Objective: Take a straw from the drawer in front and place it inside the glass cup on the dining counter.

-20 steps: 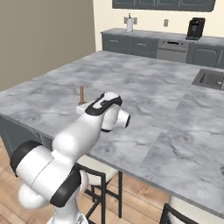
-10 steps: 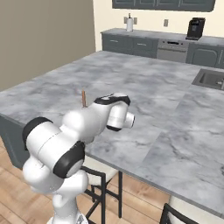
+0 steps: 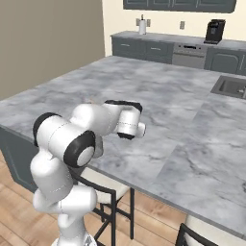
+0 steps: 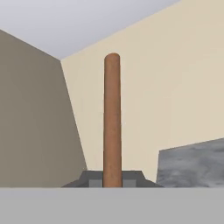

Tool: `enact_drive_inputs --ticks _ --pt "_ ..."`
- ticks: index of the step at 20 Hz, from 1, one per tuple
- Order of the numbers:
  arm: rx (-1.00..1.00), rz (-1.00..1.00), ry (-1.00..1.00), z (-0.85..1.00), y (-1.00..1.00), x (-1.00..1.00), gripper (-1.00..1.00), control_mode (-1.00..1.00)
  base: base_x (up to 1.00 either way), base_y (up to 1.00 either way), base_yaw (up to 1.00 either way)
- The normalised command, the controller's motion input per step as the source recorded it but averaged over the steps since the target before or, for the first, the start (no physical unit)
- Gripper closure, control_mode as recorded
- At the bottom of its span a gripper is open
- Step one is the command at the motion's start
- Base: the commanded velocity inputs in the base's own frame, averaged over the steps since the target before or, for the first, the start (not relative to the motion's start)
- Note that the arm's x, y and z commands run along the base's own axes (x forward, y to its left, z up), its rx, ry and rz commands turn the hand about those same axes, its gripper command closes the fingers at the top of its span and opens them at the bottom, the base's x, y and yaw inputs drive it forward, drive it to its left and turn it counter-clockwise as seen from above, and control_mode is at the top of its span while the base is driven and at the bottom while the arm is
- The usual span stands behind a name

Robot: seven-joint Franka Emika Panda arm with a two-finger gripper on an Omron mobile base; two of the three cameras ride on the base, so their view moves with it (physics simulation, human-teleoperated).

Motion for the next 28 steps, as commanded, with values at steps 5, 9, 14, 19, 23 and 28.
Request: enact_drive_inputs --ticks 5,9,14,19,23,28 --pt "0.00 0.08 0.00 -0.15 0.18 0.13 1.00 -1.00 0.00 0.00 0.00" --pt "0.01 0.07 0.00 -0.11 0.03 0.21 1.00 -1.00 0.00 0.00 0.00" --pt "0.02 0.08 0.00 -0.14 0.00 0.16 1.00 -1.00 0.00 0.00 0.00" --pt "0.03 0.09 0.00 -0.13 0.00 0.18 1.00 -1.00 0.00 0.00 0.00" --pt "0.04 0.09 0.00 -0.13 0.00 0.26 1.00 -1.00 0.00 0.00 0.00" --pt "0.03 0.09 0.00 -0.15 0.00 0.17 1.00 -1.00 0.00 0.00 0.00"
